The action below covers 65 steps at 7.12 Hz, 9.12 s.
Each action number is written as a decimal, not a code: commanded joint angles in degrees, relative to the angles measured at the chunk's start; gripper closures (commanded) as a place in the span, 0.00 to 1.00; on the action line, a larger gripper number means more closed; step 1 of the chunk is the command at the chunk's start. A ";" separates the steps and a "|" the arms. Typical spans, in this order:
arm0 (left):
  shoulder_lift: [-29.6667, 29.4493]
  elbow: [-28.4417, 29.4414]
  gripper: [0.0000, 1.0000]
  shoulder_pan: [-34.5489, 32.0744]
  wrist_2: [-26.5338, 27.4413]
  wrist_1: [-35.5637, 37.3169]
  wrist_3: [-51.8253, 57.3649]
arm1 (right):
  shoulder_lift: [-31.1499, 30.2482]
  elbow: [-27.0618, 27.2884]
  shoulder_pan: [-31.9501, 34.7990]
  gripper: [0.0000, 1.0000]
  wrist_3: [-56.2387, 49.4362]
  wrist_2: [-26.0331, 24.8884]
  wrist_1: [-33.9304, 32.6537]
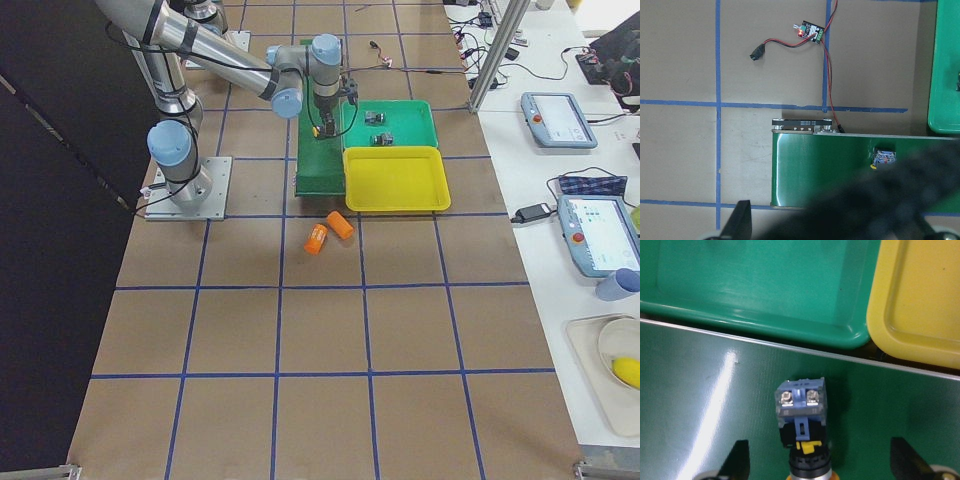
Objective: Sort buttons by color to trays
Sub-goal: 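Lift the yellow-capped button into the yellow tray and release it, then return the right gripper to the belt end and wait for the last button, then grasp the last yellow-capped button with the right gripper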
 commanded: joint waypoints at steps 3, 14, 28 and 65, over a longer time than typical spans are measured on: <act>0.58 -0.27 0.00 0.73 0.08 -2.56 0.16 | 1.40 0.27 -0.10 1.00 0.01 -0.85 -3.84; 2.60 0.09 0.00 2.22 2.71 -5.11 0.60 | 25.49 -25.22 -9.51 0.10 -10.19 -3.14 -5.33; 1.11 0.25 0.00 2.22 2.63 -5.81 -0.72 | -2.64 2.64 -4.32 0.00 -8.78 -2.43 -2.78; -1.18 -10.72 0.00 0.74 0.43 11.59 3.24 | 1.04 0.00 2.80 0.04 -0.69 -2.26 -3.40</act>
